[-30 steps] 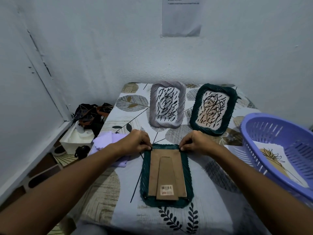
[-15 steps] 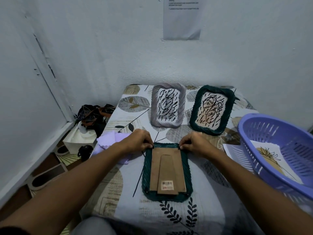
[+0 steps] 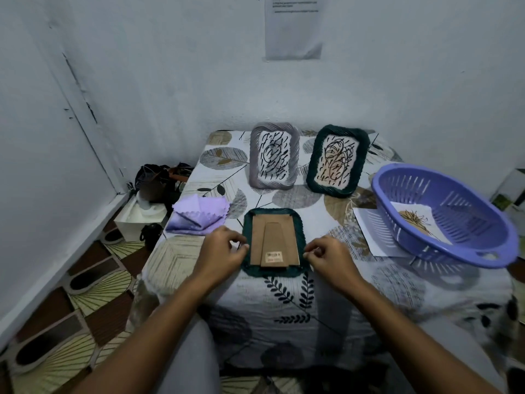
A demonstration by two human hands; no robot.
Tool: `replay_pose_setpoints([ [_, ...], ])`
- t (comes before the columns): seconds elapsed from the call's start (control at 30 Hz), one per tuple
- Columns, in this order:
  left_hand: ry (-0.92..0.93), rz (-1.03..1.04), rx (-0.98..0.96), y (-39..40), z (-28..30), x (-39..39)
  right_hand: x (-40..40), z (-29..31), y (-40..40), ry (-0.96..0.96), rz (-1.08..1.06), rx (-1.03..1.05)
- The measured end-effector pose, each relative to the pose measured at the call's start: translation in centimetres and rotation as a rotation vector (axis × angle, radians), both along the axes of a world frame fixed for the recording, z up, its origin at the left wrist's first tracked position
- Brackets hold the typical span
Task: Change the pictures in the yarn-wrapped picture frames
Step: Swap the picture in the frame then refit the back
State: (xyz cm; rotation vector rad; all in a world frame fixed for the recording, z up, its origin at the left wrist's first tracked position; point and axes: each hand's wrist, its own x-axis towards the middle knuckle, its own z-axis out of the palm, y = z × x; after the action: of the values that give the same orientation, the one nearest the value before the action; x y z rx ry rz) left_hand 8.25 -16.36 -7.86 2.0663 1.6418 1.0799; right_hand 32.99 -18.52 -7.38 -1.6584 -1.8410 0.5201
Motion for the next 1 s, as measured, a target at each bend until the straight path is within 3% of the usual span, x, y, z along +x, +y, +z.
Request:
replay_pose_setpoints([
  [0.27,0.016,-0.038,-0.043,-3.8,-2.4,0.5,-0.9,-1.5,-3.4,-0.054,0.009,0.010],
  [0.53,0.253,-0.121,-0.048,-3.9,-1.7,0.1,-1.1,-1.6,-3.7,-0.173,0.030,0.038],
  [1.0,0.314,-0.126,-0.018,-4.0,-2.1,-0.1,-1.6,-1.7,-3.8,-0.269,0.010,0.046],
])
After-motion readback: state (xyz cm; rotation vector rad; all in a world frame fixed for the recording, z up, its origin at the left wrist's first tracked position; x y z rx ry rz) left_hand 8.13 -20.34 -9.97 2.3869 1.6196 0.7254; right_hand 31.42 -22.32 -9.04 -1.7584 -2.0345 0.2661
